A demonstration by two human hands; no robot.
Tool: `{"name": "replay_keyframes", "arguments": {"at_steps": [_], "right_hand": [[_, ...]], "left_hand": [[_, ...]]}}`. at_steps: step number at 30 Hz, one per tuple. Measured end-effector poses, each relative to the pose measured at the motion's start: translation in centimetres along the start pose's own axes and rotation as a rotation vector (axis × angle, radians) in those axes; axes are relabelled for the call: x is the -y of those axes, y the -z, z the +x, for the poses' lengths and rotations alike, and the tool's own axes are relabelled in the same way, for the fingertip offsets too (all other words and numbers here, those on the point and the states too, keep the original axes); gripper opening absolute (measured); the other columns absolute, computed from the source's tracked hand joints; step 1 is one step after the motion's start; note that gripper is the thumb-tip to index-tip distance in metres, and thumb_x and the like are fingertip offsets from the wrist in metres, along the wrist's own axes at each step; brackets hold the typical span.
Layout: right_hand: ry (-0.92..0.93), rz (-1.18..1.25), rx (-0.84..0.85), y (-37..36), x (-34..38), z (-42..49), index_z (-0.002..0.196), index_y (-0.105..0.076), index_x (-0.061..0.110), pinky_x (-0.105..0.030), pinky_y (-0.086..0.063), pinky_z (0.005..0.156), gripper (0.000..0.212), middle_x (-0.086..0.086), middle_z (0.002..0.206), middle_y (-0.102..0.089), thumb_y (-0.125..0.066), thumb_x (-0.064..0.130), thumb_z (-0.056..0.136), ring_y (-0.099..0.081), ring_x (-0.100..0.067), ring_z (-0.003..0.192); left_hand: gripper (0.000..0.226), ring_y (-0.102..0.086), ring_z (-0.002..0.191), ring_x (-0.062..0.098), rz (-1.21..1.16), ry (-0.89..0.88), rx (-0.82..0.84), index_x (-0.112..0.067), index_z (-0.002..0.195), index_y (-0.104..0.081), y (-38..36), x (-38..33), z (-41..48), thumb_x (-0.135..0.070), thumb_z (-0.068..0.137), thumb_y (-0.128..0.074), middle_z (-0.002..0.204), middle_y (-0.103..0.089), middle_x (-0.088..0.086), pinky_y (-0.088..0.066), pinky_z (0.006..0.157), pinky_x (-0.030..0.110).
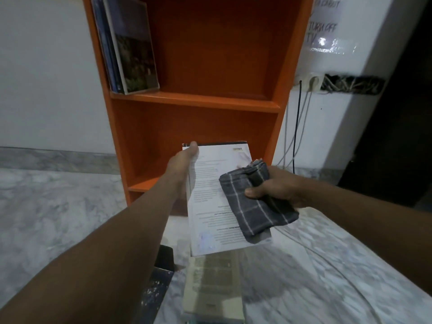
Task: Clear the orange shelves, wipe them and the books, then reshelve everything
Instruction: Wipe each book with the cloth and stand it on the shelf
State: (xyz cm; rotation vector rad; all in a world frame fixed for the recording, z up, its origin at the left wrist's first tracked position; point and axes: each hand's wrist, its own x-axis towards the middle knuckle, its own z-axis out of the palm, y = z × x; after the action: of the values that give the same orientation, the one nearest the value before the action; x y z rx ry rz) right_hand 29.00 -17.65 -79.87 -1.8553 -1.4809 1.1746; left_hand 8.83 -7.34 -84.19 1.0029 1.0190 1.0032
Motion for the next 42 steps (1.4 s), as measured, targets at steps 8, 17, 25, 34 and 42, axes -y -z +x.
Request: {"name": "replay_keyframes", "arguments": {"at_steps": [8, 17, 25, 34, 42], "right_hand": [[0.426, -0.231, -0.677, 5.1, 3.9, -0.1, 0.115, -0.058, 0.02, -0.036, -0.052, 0.073, 0.039, -0.003, 0.103, -0.065, -0.066, 0.002, 0.082, -0.063, -0.022, 0.094], [0.723, -0.759, -0.519, -2.6, -1.7, 1.4, 0.125, -0.058, 0.012, -0.027, -0.044, 0.093, 0.035, -0.011, 0.129, -0.056, -0.058, 0.013, 0.089, -0.053, -0.028, 0.117], [0.688, -0.729, -0.127, -3.8, -5.9, -2.1, 0.108, -0.071, 0.017, -0.029, -0.056, 0.078, 0.035, -0.001, 0.102, -0.072, -0.065, -0.001, 0.079, -0.066, -0.013, 0.092], [0.818, -0.772, -0.651, -3.7, 0.4, 3.8, 0.123, -0.059, 0.019, -0.029, -0.044, 0.087, 0.03, -0.008, 0.123, -0.06, -0.044, 0.022, 0.098, -0.058, -0.027, 0.109], [0.868, -0.796, 0.147, -8.7, -4.5, -2.5, 0.113, -0.069, 0.02, -0.022, -0.052, 0.079, 0.028, 0.003, 0.104, -0.071, -0.056, 0.021, 0.088, -0.065, -0.011, 0.09]], "left_hand": [[0.069, -0.074, 0.089, 0.032, 0.147, -0.144, -0.143, -0.013, 0.099, -0.075, 0.6, 0.8, -0.4, -0.073, 0.078, -0.049, 0.094, -0.077, 0.008, -0.054, 0.091, 0.055], [0.073, -0.071, 0.087, 0.039, 0.29, -0.325, -0.226, 0.002, 0.09, -0.069, -1.5, 1.4, -1.4, -0.065, 0.094, -0.04, 0.087, -0.074, 0.016, -0.056, 0.085, 0.057], [0.06, -0.072, 0.088, 0.027, 0.339, -0.319, -0.241, -0.016, 0.096, -0.071, 0.3, 1.6, -1.0, -0.065, 0.095, -0.037, 0.092, -0.075, 0.002, -0.055, 0.089, 0.054], [0.07, -0.07, 0.093, 0.04, 0.221, -0.307, -0.176, 0.002, 0.1, -0.069, -1.6, 1.2, -1.2, -0.064, 0.091, -0.047, 0.097, -0.072, 0.022, -0.054, 0.088, 0.056], [0.046, -0.074, 0.072, 0.019, 0.121, -0.207, -0.196, -0.015, 0.096, -0.069, 2.7, 1.2, -1.1, -0.052, 0.1, -0.042, 0.083, -0.076, 0.0, -0.053, 0.053, 0.024]]}}
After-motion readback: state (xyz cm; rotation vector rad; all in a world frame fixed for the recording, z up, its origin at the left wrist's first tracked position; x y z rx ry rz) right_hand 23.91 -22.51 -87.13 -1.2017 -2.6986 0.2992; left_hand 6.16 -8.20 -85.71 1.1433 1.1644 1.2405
